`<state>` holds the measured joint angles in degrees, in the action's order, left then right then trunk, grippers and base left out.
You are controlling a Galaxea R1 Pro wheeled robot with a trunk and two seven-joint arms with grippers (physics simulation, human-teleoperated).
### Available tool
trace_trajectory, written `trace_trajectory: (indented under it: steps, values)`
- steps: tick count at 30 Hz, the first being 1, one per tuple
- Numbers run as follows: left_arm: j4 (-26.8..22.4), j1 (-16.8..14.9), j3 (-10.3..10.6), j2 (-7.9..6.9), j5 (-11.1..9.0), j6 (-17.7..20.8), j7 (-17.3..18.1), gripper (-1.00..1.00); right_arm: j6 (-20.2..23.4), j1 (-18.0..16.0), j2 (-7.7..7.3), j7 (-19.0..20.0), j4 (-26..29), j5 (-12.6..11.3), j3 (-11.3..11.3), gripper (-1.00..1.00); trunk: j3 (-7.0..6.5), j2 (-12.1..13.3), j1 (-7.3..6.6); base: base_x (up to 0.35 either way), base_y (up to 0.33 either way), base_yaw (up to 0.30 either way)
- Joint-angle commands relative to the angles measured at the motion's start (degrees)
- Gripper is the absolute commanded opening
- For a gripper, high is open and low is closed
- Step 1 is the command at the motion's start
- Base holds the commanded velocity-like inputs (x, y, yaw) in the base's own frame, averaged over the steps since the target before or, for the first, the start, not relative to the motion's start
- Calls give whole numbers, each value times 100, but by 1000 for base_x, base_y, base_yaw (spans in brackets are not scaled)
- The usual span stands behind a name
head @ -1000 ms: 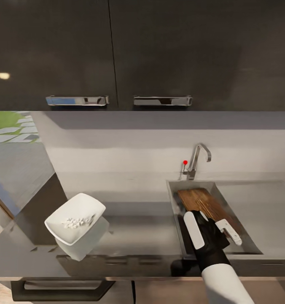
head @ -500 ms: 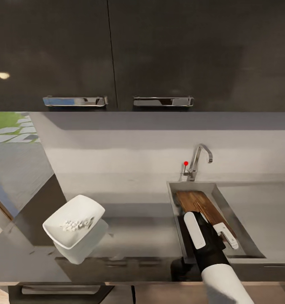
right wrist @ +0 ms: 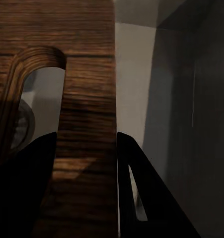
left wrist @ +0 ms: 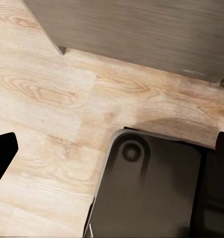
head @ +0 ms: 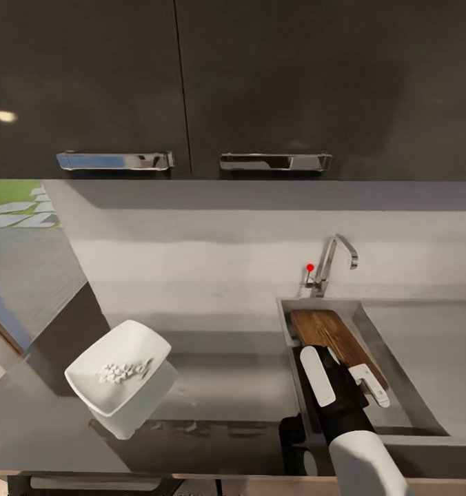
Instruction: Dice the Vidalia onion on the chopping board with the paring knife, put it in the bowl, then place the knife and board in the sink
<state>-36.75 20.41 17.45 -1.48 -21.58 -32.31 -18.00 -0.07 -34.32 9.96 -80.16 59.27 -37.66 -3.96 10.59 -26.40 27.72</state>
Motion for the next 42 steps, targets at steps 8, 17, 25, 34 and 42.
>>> trace_trajectory:
  steps: [8,17,25,34,42]
  values:
    - [-8,-1,48,-10,-30,-12,-56,100,-28,-4,4,-12,-3,-5,-8,-100,83,-11,3,0,-71,91]
    - [-3,-1,48,-10,-30,-12,-54,100,-28,-4,4,-11,-3,-9,-16,-100,106,-11,3,0,-109,14]
    - [10,-1,48,-10,-30,-12,-55,100,-28,-4,4,-10,-7,-6,-13,-100,110,-11,3,0,-53,0]
    - [8,-1,48,-10,-29,-12,-54,100,-35,-4,1,3,-22,10,-8,-100,169,-11,3,0,-1,0]
    - [18,-1,48,-10,-30,-12,-55,100,-308,-4,-196,301,-431,13,-8,-100,224,-11,3,0,0,0]
